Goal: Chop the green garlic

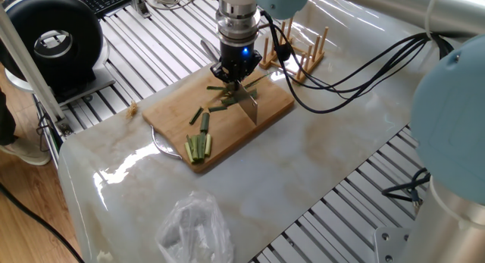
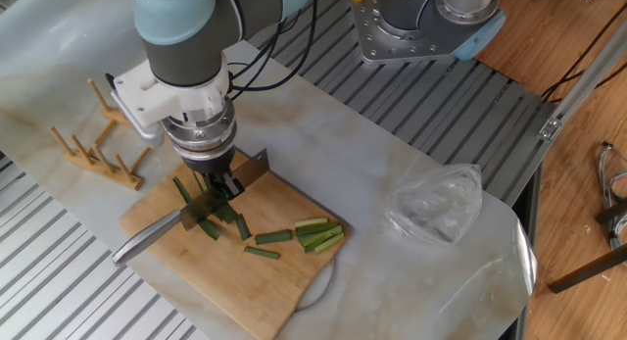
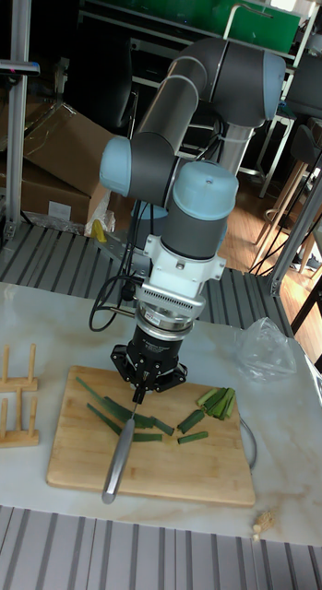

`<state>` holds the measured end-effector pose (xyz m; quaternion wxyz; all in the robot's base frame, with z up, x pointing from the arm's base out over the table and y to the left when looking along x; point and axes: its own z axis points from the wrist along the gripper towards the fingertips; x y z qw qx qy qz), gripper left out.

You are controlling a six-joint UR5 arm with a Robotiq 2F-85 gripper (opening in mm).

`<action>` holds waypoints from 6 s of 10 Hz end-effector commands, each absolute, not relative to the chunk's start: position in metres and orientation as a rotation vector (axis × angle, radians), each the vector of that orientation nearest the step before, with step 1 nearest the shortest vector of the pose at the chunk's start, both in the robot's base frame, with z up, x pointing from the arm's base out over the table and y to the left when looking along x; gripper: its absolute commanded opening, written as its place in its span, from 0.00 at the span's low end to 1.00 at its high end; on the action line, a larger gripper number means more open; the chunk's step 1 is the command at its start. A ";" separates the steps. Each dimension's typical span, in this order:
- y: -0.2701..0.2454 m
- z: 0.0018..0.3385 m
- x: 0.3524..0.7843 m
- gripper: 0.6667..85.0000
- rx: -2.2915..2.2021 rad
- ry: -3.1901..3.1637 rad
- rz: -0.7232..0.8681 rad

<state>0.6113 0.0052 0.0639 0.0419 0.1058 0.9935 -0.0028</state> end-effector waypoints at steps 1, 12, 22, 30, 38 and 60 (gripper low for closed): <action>0.004 0.063 0.617 0.01 0.331 3.035 0.007; -0.001 0.065 0.627 0.01 0.326 3.030 0.003; 0.005 0.064 0.618 0.01 0.334 3.034 0.002; 0.009 0.068 0.599 0.01 0.330 3.053 0.025; 0.011 0.065 0.595 0.01 0.332 3.054 0.022; 0.000 0.067 0.625 0.01 0.307 3.033 -0.008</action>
